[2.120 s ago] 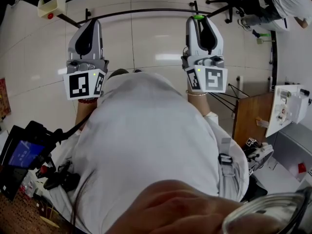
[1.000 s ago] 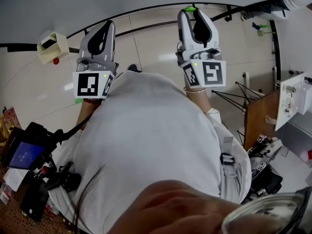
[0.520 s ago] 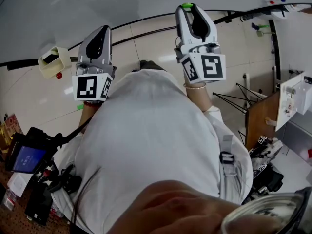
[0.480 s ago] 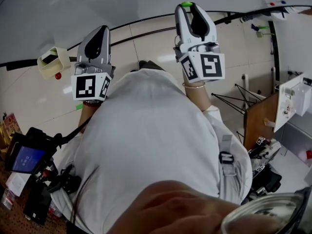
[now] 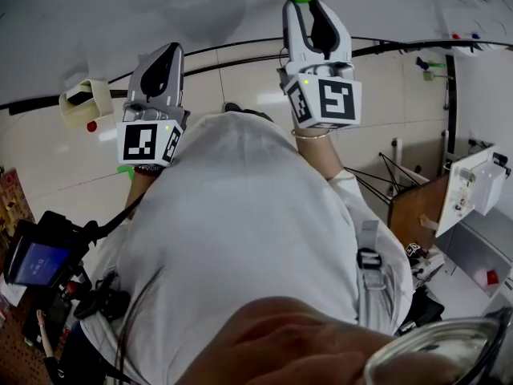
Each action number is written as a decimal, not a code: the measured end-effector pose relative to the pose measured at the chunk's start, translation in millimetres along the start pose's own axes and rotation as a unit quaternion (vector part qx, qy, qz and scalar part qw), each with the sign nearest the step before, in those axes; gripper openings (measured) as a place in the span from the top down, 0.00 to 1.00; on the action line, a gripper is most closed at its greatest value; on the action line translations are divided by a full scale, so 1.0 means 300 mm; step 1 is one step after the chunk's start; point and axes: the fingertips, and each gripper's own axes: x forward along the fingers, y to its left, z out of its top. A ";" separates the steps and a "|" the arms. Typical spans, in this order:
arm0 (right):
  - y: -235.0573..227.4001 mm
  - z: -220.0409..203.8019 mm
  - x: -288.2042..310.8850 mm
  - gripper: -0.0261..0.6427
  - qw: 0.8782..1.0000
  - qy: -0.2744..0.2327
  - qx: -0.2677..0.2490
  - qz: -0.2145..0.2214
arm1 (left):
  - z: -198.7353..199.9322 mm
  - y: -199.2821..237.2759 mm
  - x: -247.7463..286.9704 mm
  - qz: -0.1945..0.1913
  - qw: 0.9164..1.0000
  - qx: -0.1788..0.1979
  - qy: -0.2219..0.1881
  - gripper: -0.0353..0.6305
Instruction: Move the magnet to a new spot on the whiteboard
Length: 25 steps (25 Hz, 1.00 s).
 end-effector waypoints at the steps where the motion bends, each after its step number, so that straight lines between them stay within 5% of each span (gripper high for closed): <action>1: -0.001 -0.003 0.006 0.77 1.000 0.002 -0.001 0.000 | 0.001 0.001 0.000 0.001 1.000 0.001 0.000 0.94; 25: -0.022 -0.020 0.038 0.77 1.000 0.008 -0.008 -0.029 | -0.002 0.030 -0.014 0.019 1.000 0.004 0.001 0.94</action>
